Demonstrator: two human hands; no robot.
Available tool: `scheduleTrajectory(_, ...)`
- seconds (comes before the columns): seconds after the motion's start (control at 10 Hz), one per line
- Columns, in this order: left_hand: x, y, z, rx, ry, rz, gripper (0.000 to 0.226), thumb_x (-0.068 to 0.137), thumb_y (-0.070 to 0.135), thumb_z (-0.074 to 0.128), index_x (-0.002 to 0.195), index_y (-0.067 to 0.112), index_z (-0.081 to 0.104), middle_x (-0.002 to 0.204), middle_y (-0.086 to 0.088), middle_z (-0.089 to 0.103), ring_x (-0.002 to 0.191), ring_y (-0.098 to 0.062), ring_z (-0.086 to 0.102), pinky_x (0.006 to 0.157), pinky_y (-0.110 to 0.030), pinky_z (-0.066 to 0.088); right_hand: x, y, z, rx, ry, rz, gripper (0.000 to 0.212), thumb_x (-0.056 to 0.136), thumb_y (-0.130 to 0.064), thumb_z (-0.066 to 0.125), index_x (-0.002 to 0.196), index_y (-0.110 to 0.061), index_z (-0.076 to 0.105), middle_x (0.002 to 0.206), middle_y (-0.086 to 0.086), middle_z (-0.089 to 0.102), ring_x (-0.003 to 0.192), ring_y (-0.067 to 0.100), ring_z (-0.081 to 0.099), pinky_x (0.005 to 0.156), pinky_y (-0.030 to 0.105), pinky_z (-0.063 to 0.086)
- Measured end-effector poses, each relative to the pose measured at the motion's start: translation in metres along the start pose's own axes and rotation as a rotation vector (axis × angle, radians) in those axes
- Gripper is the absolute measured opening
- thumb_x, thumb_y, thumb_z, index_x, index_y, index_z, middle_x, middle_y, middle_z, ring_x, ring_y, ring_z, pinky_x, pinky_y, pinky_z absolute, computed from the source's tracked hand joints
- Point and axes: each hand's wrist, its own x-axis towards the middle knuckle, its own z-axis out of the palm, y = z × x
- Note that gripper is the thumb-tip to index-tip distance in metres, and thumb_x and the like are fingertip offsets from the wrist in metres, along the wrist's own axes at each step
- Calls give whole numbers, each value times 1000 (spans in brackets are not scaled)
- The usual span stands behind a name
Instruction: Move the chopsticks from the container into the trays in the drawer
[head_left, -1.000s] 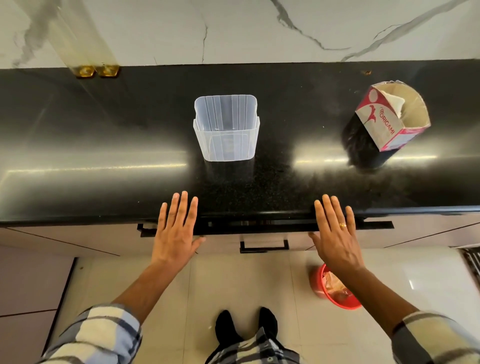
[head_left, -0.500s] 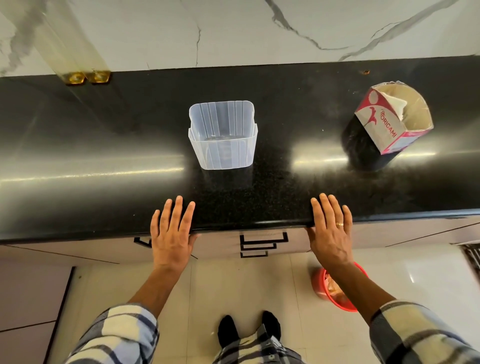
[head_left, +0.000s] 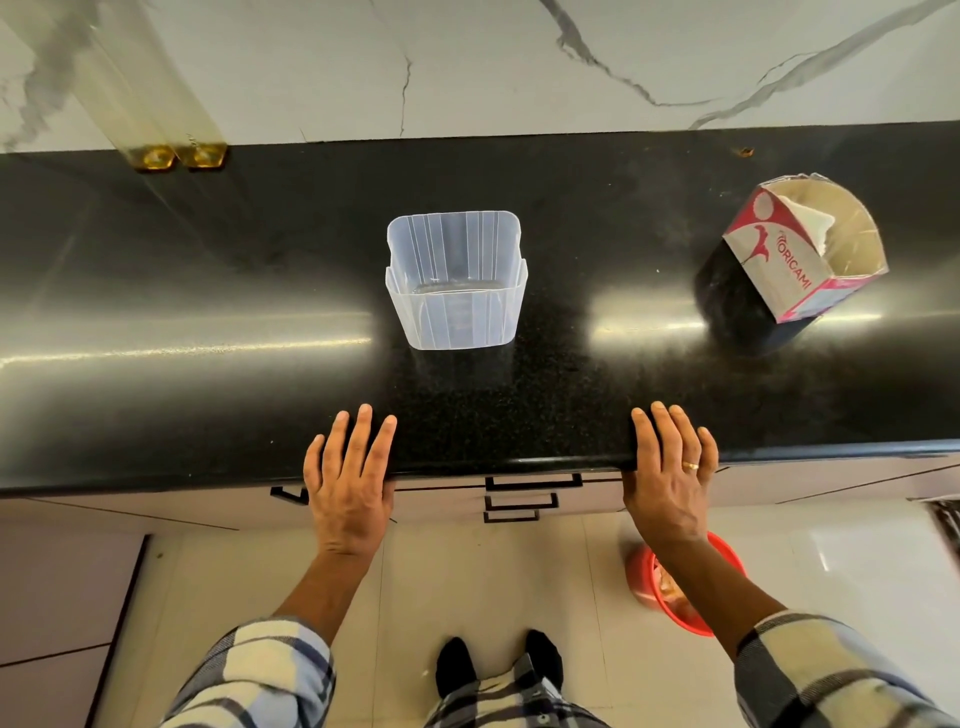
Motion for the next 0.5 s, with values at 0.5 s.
scheduleTrajectory(0.5, 4, 1, -22, 4, -259, -1, 94, 78, 63, 63, 156, 21, 31, 164, -12, 26, 152, -34, 20, 121, -54, 16, 0, -6, -21, -39, -218, -8, 100, 76, -54, 65, 156, -10, 24, 165, 14, 17, 154, 30, 3, 122, 54, 4)
